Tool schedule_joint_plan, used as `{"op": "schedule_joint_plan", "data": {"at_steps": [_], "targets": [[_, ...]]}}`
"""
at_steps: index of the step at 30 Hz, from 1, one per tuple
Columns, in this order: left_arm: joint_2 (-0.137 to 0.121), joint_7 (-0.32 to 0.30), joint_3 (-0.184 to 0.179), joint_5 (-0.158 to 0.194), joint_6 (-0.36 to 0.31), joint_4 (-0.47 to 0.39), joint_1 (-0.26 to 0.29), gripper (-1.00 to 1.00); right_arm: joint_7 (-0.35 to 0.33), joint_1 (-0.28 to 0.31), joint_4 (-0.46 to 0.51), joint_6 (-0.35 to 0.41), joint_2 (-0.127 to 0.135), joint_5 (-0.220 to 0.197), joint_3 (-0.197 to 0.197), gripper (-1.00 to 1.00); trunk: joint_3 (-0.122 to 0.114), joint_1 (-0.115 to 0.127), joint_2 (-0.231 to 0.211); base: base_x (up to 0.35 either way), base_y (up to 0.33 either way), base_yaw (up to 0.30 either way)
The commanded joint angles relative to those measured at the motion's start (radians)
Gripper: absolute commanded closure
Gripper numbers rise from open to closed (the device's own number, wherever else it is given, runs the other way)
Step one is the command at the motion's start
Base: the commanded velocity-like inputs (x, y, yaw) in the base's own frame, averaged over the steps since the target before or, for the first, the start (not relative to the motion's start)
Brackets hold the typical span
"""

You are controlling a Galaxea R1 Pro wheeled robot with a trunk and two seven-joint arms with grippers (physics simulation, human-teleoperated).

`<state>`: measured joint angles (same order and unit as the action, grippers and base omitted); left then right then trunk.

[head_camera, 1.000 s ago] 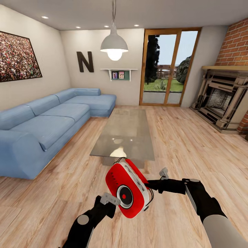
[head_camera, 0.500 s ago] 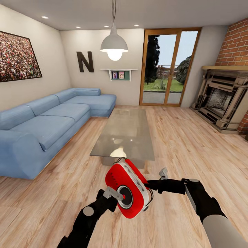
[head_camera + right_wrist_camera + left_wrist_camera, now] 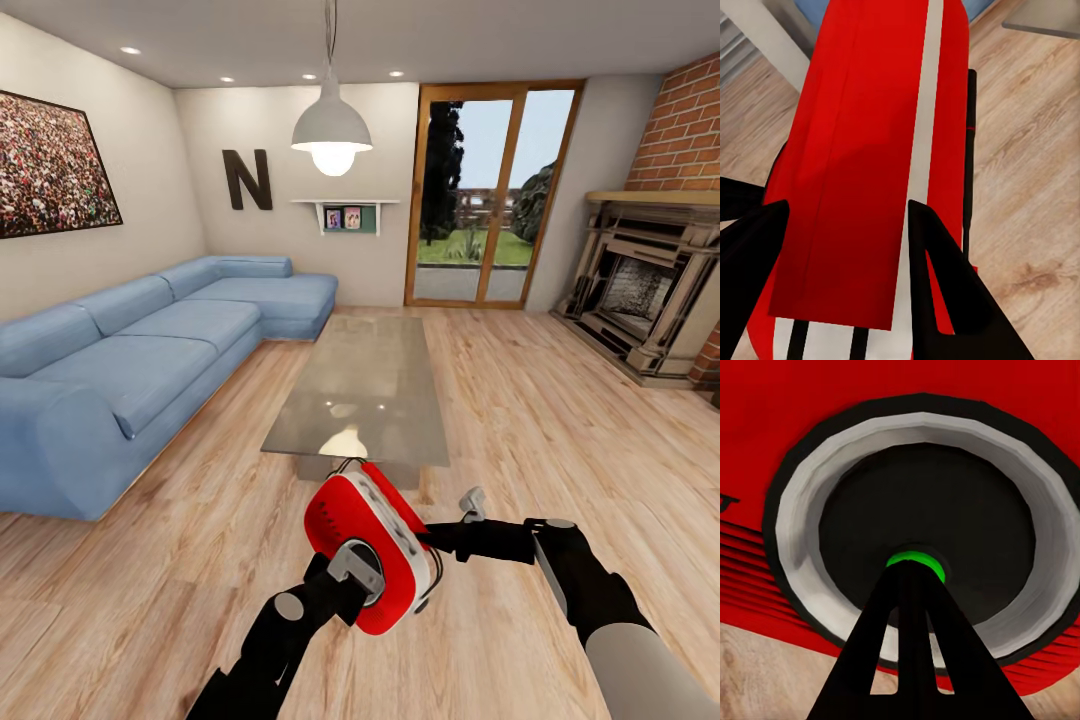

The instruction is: Turn on the radio receiver that's on the table in the living room.

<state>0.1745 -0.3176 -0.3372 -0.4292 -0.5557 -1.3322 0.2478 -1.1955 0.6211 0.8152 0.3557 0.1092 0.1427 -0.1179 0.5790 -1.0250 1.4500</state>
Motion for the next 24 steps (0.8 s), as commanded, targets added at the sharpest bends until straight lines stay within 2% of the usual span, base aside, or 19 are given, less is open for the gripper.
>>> {"op": "schedule_joint_plan", "data": {"at_steps": [1, 12, 14, 16, 18, 20, 24], "targets": [[0.0, 0.0, 0.0, 0.0, 0.0, 0.0, 0.0, 1.0, -0.001, 0.0, 0.001, 0.001, 0.0, -0.003, -0.001, 1.0, 0.0, 0.0, 0.0, 0.0, 0.0, 0.0], [0.0, 0.008, 0.009, -0.006, 0.003, -0.009, 0.001, 1.0, 0.013, 0.0, 0.001, 0.001, 0.0, -0.004, -0.005, 1.0, 0.0, 0.0, 0.0, 0.0, 0.0, 0.0], [0.0, 0.065, 0.037, -0.007, 0.003, -0.012, 0.001, 1.0, 0.089, 0.0, -0.002, 0.0, 0.002, -0.009, -0.012, 1.0, 0.0, 0.0, 0.0, 0.0, 0.0, 0.0], [0.0, 0.097, 0.048, -0.007, 0.003, -0.013, 0.001, 1.0, 0.18, 0.0, -0.003, -0.002, 0.004, -0.011, -0.014, 1.0, 0.0, 0.0, 0.0, 0.0, 0.0, 0.0], [0.0, 0.115, 0.06, -0.007, 0.002, -0.013, 0.001, 1.0, 0.311, 0.0, -0.003, -0.006, 0.005, -0.013, -0.015, 1.0, 0.0, 0.0, 0.0, 0.0, 0.0, 0.0], [0.0, 0.12, 0.089, -0.008, 0.002, -0.023, 0.001, 1.0, 0.364, 0.0, -0.004, -0.007, 0.006, -0.014, -0.021, 1.0, 0.0, 0.0, 0.0, 0.0, 0.0, 0.0], [0.0, 0.123, 0.228, -0.007, 0.006, -0.046, 0.001, 1.0, 0.408, 0.0, -0.003, -0.014, 0.007, -0.01, -0.09, 1.0, 0.0, 0.0, 0.0, 0.0, 0.0, 0.0]]}}
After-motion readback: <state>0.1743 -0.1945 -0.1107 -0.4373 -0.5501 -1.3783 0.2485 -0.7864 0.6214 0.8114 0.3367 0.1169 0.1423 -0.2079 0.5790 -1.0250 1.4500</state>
